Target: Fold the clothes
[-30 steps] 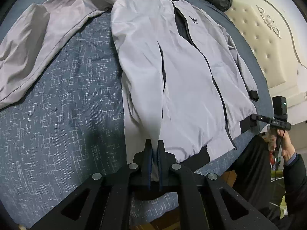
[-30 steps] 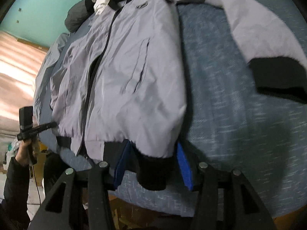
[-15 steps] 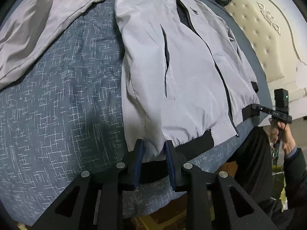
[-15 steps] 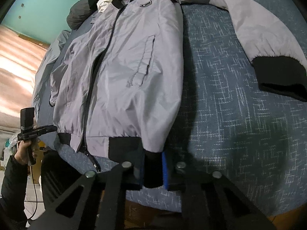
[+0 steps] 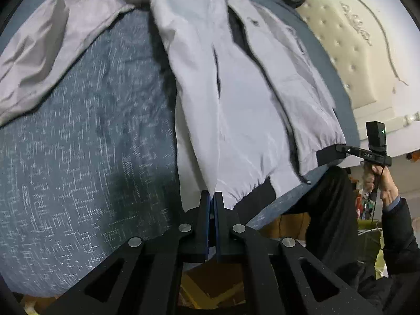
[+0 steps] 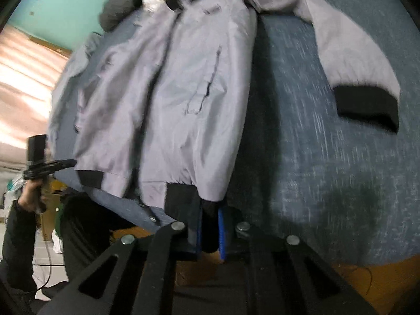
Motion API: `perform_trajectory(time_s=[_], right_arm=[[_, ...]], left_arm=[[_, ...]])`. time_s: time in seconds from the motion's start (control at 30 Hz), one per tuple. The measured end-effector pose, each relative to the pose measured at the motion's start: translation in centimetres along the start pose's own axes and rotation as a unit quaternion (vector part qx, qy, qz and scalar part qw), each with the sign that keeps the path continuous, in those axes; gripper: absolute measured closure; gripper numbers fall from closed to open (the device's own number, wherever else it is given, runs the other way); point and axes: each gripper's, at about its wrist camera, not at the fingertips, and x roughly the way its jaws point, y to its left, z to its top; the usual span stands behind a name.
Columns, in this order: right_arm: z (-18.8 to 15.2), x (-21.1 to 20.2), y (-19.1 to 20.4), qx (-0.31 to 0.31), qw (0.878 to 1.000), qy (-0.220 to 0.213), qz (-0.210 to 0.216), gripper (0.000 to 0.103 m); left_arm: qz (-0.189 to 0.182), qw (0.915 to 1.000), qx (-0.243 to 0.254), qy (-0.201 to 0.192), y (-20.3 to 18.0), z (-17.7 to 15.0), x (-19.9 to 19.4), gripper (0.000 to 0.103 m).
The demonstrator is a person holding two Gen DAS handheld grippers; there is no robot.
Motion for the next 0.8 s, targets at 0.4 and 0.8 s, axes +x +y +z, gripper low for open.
perform_trajectory(time_s=[0.4,0.8], right_arm=[[1.1,-1.2,-4.1,0.039,0.997,-0.058,-0.032,0.065],[5.1,-4.5,-7.3,0.045,0.984,-0.134,-0.109,0.049]], left_arm=[[0.052,0.9979,0.001,-0.039,0.2,0.8,-1.4,0.080],[0.049,0.9911,-0.003,-0.124,-1.9,4.0,-4.7,0.074]])
